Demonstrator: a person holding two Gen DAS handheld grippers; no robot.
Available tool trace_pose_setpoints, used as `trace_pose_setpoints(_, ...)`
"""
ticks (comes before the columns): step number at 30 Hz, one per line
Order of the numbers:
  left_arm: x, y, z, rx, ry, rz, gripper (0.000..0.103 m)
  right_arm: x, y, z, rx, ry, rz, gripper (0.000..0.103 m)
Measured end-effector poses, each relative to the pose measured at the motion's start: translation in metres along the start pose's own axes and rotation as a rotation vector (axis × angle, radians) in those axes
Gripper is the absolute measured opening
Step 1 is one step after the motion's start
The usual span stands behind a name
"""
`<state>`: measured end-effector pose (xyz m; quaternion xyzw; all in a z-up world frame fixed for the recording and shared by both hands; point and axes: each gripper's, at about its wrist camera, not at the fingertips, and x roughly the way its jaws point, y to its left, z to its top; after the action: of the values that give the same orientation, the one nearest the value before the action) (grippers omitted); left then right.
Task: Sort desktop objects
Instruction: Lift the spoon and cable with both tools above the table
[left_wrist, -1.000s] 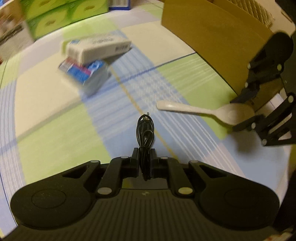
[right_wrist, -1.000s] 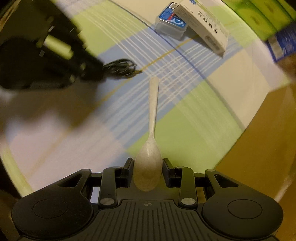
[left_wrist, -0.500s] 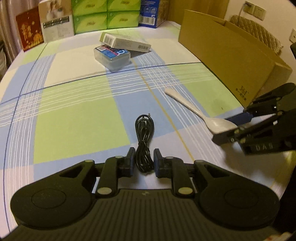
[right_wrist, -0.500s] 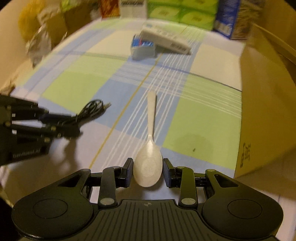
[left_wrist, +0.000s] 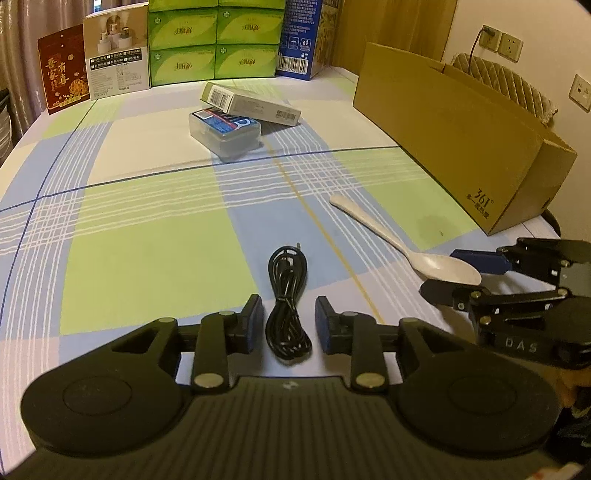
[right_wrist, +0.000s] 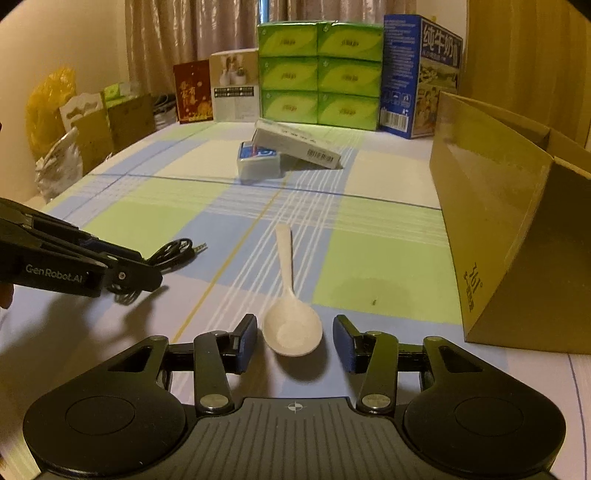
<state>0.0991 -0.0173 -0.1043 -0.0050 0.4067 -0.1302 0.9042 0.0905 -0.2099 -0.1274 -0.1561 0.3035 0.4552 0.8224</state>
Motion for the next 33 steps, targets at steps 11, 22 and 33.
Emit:
trace_pose_setpoints(11,0.008,-0.009,0.000,0.062,-0.026,0.061,0.026,-0.001,-0.007,0.004,0.056,-0.005,0.004,0.043)
trace_pose_setpoints(22,0.005,-0.007,0.002,0.028,-0.001,0.075,0.012,-0.005,-0.008,0.005,0.062,0.009,-0.007,0.038)
trace_pose_setpoints(33,-0.005,-0.013,0.003,0.004,-0.029,0.029,0.011,-0.009,-0.005,0.006,0.059,0.012,-0.006,0.031)
